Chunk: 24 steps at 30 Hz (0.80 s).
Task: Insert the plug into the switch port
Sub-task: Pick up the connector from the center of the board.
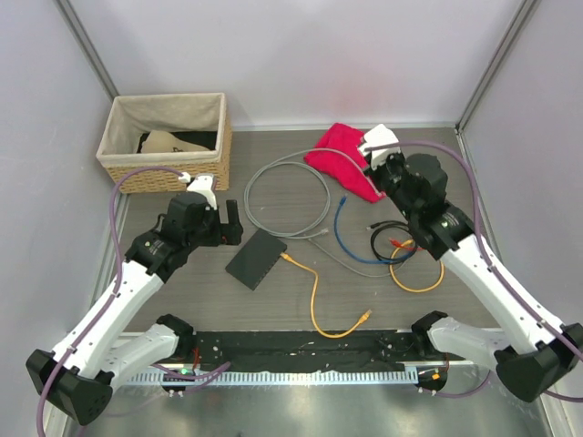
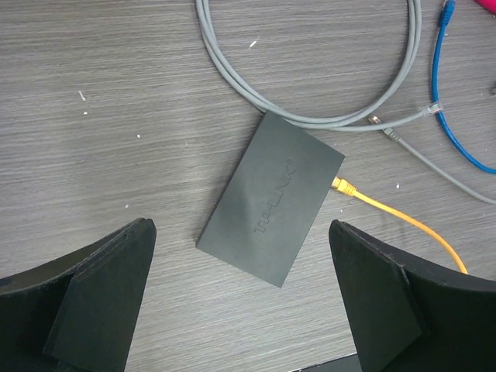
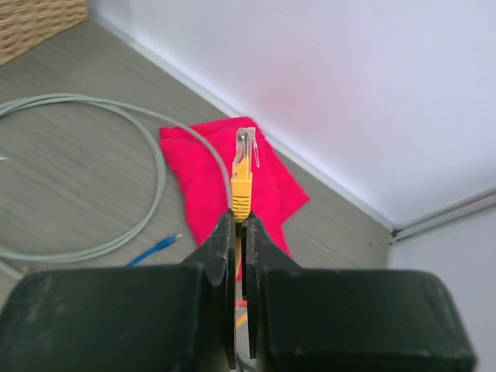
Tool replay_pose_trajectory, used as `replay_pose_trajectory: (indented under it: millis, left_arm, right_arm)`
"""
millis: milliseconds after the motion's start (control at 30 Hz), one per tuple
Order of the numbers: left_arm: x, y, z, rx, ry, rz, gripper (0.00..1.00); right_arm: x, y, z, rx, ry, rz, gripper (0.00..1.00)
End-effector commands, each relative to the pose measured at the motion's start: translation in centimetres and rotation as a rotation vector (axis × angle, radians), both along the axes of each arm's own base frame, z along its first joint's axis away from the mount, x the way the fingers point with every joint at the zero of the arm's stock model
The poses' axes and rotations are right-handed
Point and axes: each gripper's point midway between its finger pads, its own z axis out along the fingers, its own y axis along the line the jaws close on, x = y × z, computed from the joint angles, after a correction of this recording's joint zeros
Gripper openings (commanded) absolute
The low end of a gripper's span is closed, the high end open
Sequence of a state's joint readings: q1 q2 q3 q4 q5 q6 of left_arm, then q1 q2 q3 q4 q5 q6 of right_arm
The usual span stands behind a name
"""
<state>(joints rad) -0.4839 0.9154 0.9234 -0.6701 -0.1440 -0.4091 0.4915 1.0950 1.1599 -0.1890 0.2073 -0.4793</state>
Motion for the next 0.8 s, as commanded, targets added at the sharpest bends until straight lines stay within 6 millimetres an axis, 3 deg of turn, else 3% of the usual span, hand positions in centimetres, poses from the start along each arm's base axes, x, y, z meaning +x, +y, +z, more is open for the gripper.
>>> replay_pose_trajectory:
  millis: [0, 33, 67, 133, 167, 233, 267, 333, 467, 567, 600, 667, 700, 767]
  left_arm:
    - [0.3, -0.6, 0.3, -0.036, -0.006, -0.014, 1.00]
    - [0.3, -0.7, 0.2, -0.039, -0.006, -0.017, 1.00]
    - [0.3, -0.8, 0.2, -0.044, -0.004, -0.018, 1.00]
    - [0.3, -0.9, 0.2, -0.046, -0.001, -0.021, 1.00]
    - [0.3, -0.8, 0.1, -0.047, -0.001, -0.019, 1.00]
    - [0.4, -0.6, 0.2, -0.042, -0.006, -0.010, 1.00]
    - [0.4, -0.6, 0.1, -0.041, -0.008, -0.008, 1.00]
    - [0.4, -0.5, 0.2, -0.039, -0.012, -0.003, 1.00]
    - [0.4, -0.4, 0.3, -0.042, -0.016, 0.002, 1.00]
    - [0.4, -0.5, 0.3, -0.047, -0.014, 0.000, 1.00]
    - [0.5, -0.5, 0.2, -0.047, -0.012, 0.001, 1.00]
    - [0.5, -0.7, 0.1, -0.053, -0.006, -0.005, 1.00]
    - [0.5, -0.8, 0.1, -0.054, -0.002, -0.010, 1.00]
    - [0.5, -0.8, 0.1, -0.055, -0.001, -0.009, 1.00]
  right_arm:
    - [-2.0, 1.8, 4.0, 0.162, -0.144, 0.122, 0.01]
    - [-1.8, 2.5, 4.2, 0.158, -0.137, 0.152, 0.01]
    - [-1.7, 3.0, 6.2, 0.166, -0.168, 0.175, 0.01]
    - [-0.6, 4.0, 7.5, 0.151, -0.196, 0.201, 0.01]
    - [-0.7, 3.9, 10.9, 0.175, -0.277, 0.204, 0.01]
    - [-0.1, 4.9, 12.8, 0.168, -0.304, 0.242, 0.01]
    - [-0.4, 4.9, 15.4, 0.187, -0.358, 0.247, 0.01]
    - [-0.3, 5.0, 17.1, 0.189, -0.393, 0.254, 0.01]
    - [-1.1, 5.4, 15.6, 0.214, -0.377, 0.292, 0.01]
    - [-2.4, 3.6, 16.8, 0.231, -0.493, 0.240, 0.01]
    - [-1.8, 1.6, 17.4, 0.224, -0.509, 0.132, 0.01]
    - [-1.5, -0.3, 20.8, 0.197, -0.557, 0.051, 0.01]
    - [-2.1, -2.5, 24.2, 0.215, -0.626, -0.004, 0.01]
    - [-1.1, -3.9, 26.1, 0.222, -0.663, -0.052, 0.01]
